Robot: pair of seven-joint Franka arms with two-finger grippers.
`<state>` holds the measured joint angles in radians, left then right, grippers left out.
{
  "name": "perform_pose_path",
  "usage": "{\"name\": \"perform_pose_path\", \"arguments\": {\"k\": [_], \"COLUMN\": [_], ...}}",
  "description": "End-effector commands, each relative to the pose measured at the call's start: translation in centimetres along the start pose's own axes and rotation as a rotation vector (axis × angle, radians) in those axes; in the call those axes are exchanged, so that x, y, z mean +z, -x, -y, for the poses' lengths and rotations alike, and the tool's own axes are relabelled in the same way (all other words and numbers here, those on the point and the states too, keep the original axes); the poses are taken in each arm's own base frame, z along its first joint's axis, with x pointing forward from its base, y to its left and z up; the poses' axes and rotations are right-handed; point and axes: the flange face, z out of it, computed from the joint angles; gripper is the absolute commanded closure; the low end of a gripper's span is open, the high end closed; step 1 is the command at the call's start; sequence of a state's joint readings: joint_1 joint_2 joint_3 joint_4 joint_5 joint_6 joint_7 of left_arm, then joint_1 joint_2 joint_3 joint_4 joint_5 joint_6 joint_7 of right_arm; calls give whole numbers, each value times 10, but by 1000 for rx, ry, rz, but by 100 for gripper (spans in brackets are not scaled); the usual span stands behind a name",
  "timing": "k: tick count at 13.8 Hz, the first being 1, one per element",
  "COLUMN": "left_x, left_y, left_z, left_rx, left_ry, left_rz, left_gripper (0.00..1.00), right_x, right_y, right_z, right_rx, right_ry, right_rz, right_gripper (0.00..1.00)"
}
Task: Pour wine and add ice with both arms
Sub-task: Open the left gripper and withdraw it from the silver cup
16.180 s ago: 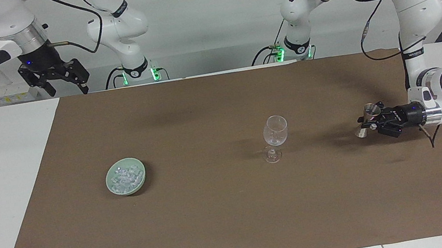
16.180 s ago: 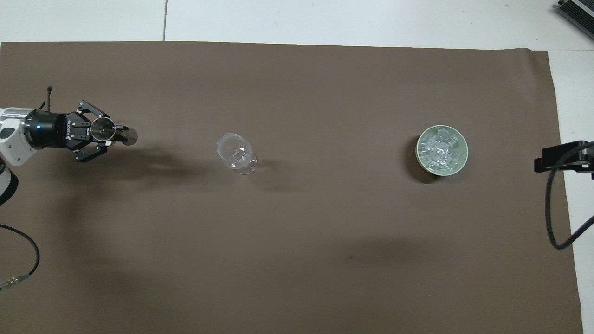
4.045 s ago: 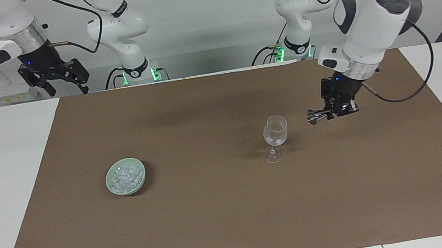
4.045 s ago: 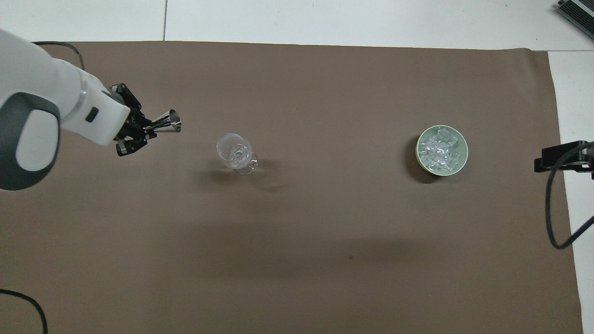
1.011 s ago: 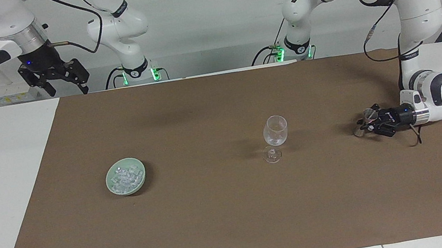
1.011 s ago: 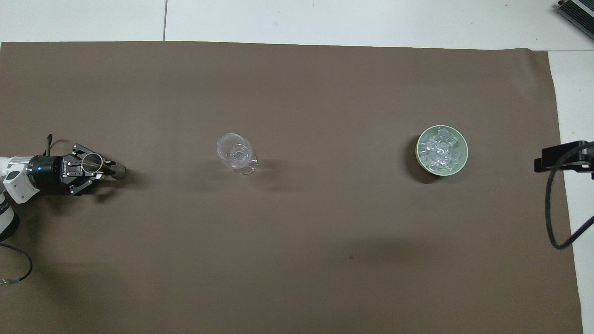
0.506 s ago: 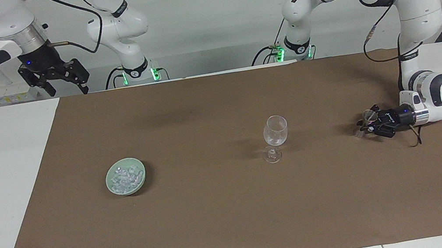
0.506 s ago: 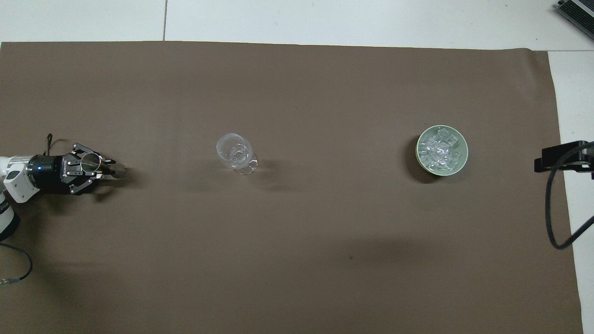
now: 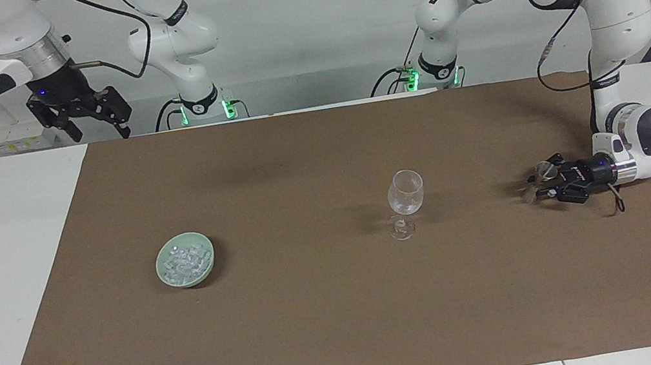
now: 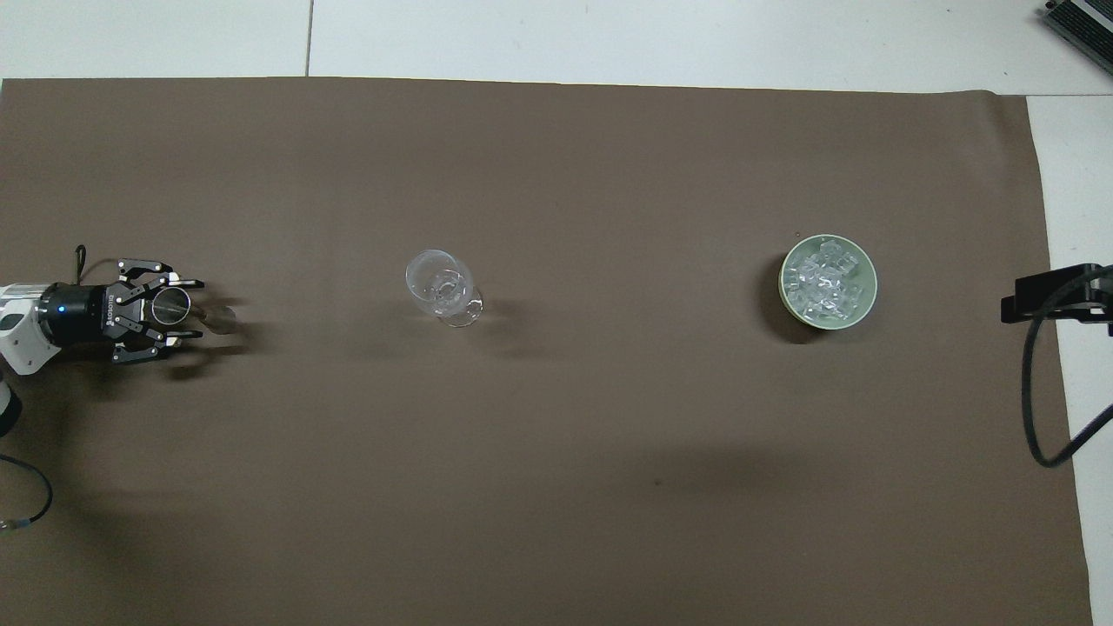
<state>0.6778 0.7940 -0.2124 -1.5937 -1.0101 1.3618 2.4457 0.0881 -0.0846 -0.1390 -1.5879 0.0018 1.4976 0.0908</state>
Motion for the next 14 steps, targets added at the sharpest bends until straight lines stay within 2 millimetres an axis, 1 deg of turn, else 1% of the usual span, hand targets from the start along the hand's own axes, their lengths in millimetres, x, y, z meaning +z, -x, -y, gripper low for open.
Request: {"name": "perform_pose_path", "arguments": {"k": [1,2,3,4,5,6,8,9,10,11,12,14], "left_x": [-26,-34,-47,-63,-71,-78,-75,-70,-53,-42,-25,12], "left_y": [-42,-55,-71,-94,-119,-147,-198,-222,-245,-270,-299,-341], "left_z": [4,5,5,5,6,5,3,2,6,5,3,3], "left_rx": [55,69,75,56,30,15,-32,-63,-101,-153,-205,-304], "left_ry": [23,32,32,29,40,50,40,35,43,26,5,-24], "left_rz": [112,153,207,275,346,427,522,572,633,682,736,873], "left_gripper": [20,19,18,17,16,17,16,17,17,17,17,17], "right_x": [-1,-1,-1,-1,-1,-1,-1,-1,-1,-1,-1,-1], "right_y": [5,5,5,5,5,5,5,5,5,5,5,5], "right_z": [-2,-1,-1,-1,-1,-1,-1,-2,-2,-2,-1,-2], "right_rx": [-17,-17,-17,-17,-17,-17,-17,-17,-17,-17,-17,-17], "right_ry": [-14,-16,-16,-16,-16,-16,-16,-14,-14,-14,-16,-14], "right_rz": [-9,-9,-9,-9,-9,-9,-9,-9,-9,-9,-9,-9], "right_gripper": [0,0,0,0,0,0,0,0,0,0,0,0]}}
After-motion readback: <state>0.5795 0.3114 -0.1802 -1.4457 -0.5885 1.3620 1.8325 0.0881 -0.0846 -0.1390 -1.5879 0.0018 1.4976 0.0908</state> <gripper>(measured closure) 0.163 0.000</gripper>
